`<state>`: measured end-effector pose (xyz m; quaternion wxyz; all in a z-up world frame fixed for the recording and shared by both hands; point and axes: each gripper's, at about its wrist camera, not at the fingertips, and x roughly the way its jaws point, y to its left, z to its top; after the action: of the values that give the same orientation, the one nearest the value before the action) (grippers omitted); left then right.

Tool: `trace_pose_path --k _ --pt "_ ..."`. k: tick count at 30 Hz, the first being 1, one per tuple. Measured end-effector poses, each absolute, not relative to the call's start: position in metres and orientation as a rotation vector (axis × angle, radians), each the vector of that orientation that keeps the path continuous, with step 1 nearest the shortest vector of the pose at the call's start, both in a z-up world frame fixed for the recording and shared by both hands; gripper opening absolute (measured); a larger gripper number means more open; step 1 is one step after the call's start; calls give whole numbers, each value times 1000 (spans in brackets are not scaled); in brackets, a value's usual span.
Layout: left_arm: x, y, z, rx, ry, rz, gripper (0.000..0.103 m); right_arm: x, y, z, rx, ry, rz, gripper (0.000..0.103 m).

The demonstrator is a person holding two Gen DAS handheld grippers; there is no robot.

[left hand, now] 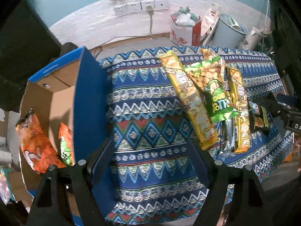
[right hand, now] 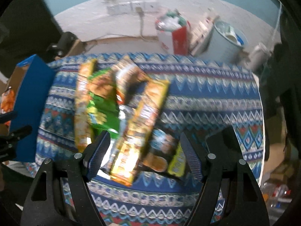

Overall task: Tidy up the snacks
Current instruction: 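Move both grippers back over the snack pile on the tablecloth, then grasp the yellow biscuit stick pack with the left gripper while the right grasps the black-yellow bag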

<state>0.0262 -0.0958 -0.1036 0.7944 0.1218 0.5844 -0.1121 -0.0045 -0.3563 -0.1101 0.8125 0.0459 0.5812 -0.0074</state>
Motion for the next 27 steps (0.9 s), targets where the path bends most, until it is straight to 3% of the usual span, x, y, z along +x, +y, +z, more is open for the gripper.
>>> trace_pose_path --k 15,27 --pt "34 -123 -144 294 1334 -240 80 -12 -377 -170 214 1388 -65 76" --pt "51 -129 -162 255 1377 -226 80 -12 -386 -195 134 1424 -145 79"
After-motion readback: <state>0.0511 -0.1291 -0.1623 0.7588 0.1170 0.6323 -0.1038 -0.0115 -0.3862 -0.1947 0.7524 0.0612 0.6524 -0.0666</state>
